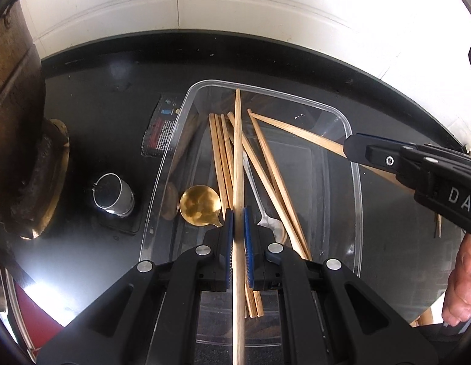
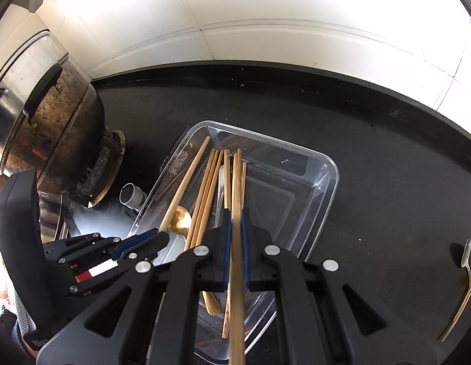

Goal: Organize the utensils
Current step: 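Open both tools to drop the chopsticks into the container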

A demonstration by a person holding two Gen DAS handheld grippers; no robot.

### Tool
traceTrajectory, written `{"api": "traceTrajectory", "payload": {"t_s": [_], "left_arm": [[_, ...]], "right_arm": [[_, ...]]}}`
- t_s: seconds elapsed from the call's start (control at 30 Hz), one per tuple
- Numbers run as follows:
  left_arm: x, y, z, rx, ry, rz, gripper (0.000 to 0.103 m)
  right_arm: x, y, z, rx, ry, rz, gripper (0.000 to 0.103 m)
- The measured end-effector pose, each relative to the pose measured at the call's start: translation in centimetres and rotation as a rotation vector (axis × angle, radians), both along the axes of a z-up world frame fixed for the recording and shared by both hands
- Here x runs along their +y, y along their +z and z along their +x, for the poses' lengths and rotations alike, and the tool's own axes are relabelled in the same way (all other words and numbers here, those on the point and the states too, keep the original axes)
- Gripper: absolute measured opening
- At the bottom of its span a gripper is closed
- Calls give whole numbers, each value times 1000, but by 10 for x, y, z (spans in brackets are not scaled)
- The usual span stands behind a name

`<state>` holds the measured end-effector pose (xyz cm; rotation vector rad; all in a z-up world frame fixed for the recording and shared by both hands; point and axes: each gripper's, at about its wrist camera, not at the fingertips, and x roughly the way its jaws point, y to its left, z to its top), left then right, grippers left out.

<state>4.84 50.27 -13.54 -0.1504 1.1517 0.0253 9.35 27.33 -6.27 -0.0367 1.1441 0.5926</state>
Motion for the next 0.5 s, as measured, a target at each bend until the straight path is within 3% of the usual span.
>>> {"api": "traceTrajectory", "payload": {"t_s": [0.3, 0.37, 0.4, 0.43, 0.47, 0.5], "left_arm": [[4, -14, 9, 26, 9, -1, 7], [7, -13, 7, 28, 25, 0, 17], [10, -12, 5, 22, 44, 8, 43], [12, -11, 4, 15, 59, 19, 79], [15, -8, 1, -1, 79, 28, 87], [18, -4, -2, -21, 97, 33, 87]], "right_arm": [[6, -11, 5, 55, 0, 11, 7], [1, -11, 6, 76, -9, 24, 18], [-3, -10, 6, 78, -20, 31, 48], [-9, -7, 6, 66, -43, 40, 71], [-16, -2, 6, 40, -74, 53, 73], [-22, 2, 6, 28, -85, 69, 73]]}}
